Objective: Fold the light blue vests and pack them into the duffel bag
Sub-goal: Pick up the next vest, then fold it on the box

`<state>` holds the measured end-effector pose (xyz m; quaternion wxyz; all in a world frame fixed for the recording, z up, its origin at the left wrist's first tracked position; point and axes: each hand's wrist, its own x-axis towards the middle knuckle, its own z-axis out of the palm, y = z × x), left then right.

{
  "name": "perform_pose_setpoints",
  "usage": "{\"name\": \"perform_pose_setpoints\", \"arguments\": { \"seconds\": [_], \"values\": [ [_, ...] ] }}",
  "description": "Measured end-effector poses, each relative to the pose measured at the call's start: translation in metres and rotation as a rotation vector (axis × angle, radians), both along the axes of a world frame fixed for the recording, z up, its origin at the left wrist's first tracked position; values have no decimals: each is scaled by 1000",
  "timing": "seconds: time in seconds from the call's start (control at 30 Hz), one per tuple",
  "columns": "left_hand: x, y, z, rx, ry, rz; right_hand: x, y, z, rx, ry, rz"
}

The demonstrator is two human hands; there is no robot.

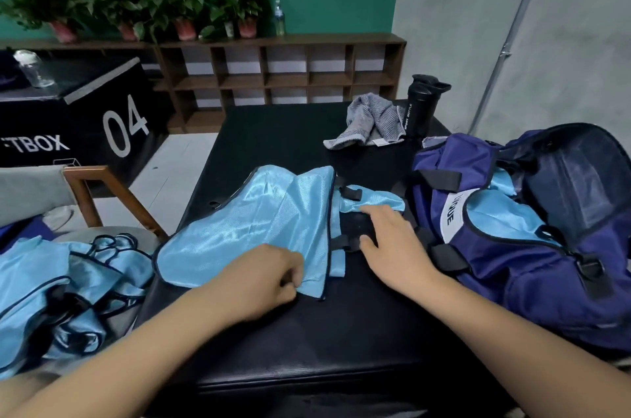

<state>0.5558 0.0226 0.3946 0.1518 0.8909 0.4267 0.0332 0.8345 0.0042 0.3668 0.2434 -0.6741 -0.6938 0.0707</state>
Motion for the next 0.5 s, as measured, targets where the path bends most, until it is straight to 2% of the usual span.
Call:
{"name": "perform_pose_setpoints", "arguments": {
  "seconds": [0.07,0.17,0.37,0.5],
  "values": [
    [-16,5,7,-91,32,62,10,8,1,-12,-89,-51],
    [-37,16,13,-140,50,167,19,20,-1,12,-117,-126],
    [-61,25,12,49,190,327,16,33,-4,-41,-237,-177],
    [-48,8,7,116,28,286,-1,22,6,-76,-299,-78]
  ]
}}
